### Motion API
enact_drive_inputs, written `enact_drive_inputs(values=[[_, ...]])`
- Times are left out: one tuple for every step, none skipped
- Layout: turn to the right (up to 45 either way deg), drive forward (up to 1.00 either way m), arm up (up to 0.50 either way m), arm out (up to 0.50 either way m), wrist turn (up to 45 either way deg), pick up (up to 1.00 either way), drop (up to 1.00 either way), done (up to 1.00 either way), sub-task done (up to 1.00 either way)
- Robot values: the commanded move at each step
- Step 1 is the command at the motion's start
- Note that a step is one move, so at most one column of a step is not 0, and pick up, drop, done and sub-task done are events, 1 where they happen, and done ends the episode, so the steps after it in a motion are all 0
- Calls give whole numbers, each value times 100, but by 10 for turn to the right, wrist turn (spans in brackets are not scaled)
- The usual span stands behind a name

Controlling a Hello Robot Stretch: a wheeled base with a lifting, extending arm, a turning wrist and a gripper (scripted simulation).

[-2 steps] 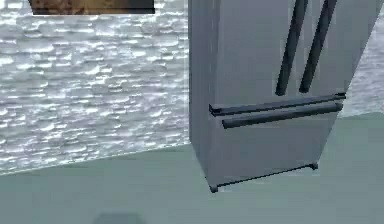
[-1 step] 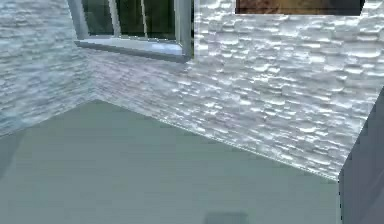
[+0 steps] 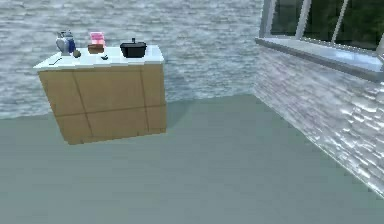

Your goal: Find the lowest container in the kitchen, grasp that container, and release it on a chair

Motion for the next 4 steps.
enact_drive_inputs(values=[[-210, 0, 0, 0, 0, 0, 0, 0, 0], [-30, 0, 0, 0, 0, 0, 0, 0, 0], [0, 100, 0, 0, 0, 0, 0, 0, 0], [0, 60, 0, 0, 0, 0, 0, 0, 0]])
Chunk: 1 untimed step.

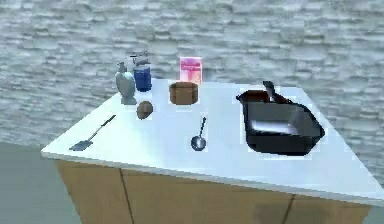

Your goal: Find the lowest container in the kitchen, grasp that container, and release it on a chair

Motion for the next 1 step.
enact_drive_inputs(values=[[-450, 0, 0, 0, 0, 0, 0, 0, 0]])
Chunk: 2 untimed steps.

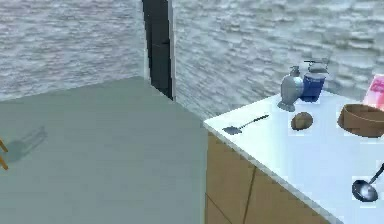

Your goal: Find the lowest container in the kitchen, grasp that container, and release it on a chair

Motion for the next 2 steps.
enact_drive_inputs(values=[[-450, 0, 0, 0, 0, 0, 0, 0, 0], [-450, 0, 0, 0, 0, 0, 0, 0, 0]])
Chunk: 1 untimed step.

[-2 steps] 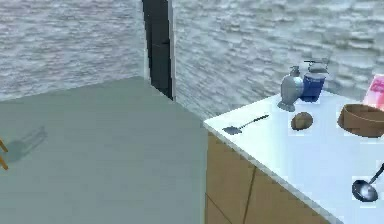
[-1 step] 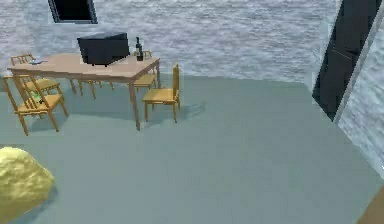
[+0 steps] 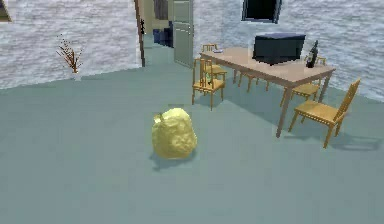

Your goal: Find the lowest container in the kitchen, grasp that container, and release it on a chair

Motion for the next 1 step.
enact_drive_inputs(values=[[-270, 0, 0, 0, 0, 0, 0, 0, 0]])
